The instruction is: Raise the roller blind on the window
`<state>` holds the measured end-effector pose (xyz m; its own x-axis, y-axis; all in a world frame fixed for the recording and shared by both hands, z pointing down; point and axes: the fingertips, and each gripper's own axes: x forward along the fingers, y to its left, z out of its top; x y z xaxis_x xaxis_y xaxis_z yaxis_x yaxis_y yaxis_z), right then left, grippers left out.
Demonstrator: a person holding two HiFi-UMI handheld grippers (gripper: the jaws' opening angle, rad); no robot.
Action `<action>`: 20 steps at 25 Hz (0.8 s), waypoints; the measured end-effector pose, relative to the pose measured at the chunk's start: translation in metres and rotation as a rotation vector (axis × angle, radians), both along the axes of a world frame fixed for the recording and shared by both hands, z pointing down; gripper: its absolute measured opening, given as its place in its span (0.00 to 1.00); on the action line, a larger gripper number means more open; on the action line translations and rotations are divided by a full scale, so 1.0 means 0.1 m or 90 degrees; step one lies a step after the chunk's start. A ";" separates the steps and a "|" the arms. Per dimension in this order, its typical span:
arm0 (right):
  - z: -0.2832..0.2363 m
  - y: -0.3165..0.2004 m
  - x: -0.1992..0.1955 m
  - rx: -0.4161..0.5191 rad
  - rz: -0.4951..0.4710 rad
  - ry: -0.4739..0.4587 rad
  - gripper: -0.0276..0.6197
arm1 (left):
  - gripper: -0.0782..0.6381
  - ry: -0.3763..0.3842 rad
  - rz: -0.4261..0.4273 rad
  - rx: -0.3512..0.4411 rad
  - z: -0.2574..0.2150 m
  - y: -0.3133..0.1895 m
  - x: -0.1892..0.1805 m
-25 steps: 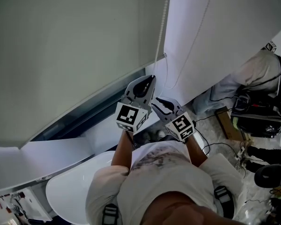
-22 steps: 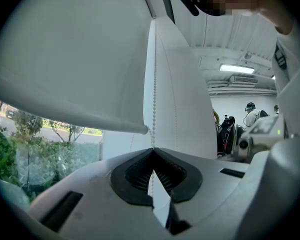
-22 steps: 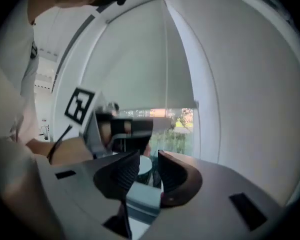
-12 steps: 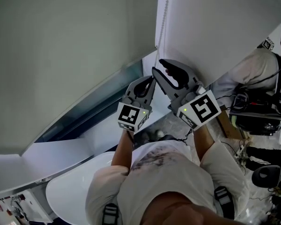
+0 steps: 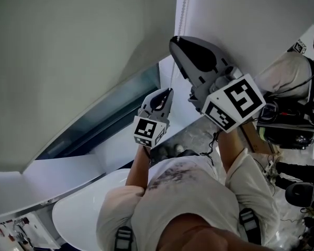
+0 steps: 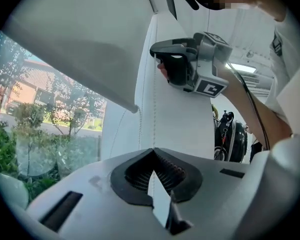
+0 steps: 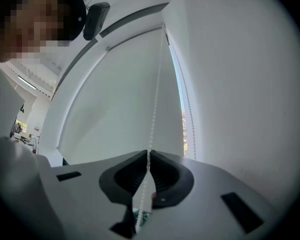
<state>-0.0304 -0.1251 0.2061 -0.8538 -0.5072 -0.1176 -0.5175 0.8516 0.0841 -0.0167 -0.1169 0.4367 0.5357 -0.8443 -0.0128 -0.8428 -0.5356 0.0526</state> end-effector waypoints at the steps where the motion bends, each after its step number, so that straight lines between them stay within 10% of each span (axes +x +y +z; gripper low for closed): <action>1: 0.00 0.01 0.02 -0.005 -0.003 -0.007 0.15 | 0.12 0.002 0.000 0.001 0.00 -0.01 0.01; 20: 1.19 0.17 -0.02 -0.020 -0.015 0.026 0.14 | 0.12 0.006 0.006 -0.116 1.18 0.11 0.01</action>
<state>-0.0321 -0.1083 0.3251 -0.8692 -0.4900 -0.0660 -0.4940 0.8660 0.0774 -0.0152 -0.1063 0.5549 0.5436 -0.8284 0.1349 -0.8373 -0.5240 0.1564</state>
